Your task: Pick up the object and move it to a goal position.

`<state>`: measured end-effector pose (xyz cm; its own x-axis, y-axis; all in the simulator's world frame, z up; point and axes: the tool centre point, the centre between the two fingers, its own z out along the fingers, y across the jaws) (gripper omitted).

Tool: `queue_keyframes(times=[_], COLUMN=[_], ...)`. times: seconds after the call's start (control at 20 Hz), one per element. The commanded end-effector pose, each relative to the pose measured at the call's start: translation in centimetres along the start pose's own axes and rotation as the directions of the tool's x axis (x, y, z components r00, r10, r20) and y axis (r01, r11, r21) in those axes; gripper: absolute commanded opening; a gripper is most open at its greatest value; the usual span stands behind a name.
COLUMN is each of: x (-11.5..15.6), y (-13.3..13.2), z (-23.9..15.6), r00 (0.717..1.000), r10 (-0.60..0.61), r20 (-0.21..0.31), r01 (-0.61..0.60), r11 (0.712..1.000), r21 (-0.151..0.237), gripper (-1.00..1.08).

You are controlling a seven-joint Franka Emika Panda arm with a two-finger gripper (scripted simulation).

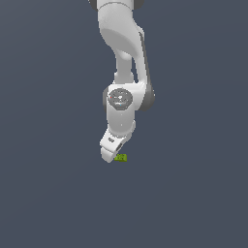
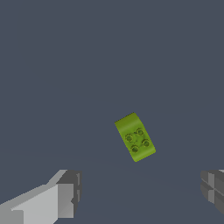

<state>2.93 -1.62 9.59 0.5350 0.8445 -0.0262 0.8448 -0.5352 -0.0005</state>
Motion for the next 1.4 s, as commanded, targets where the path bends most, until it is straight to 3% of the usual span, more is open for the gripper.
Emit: queue_keyframes(times=[0.0,0.25,0.7,1.05,1.35], x=[0.1,0.4,0.8,0.9,0.9], y=[0.2,0.5,1.0,1.2,1.2], z=[0.5,1.4,2.8,3.2,3.3], r00=[0.997,0.978,0.919,0.887,0.884], r10=[-0.071,-0.208,-0.394,-0.461,-0.466], r20=[-0.003,-0.009,-0.019,-0.022,-0.023], r01=[0.071,0.208,0.394,0.461,0.466], r11=[0.997,0.978,0.919,0.888,0.885], r21=[-0.001,-0.002,-0.009,-0.012,-0.012], gripper=[1.0,1.0,1.0,1.0,1.0])
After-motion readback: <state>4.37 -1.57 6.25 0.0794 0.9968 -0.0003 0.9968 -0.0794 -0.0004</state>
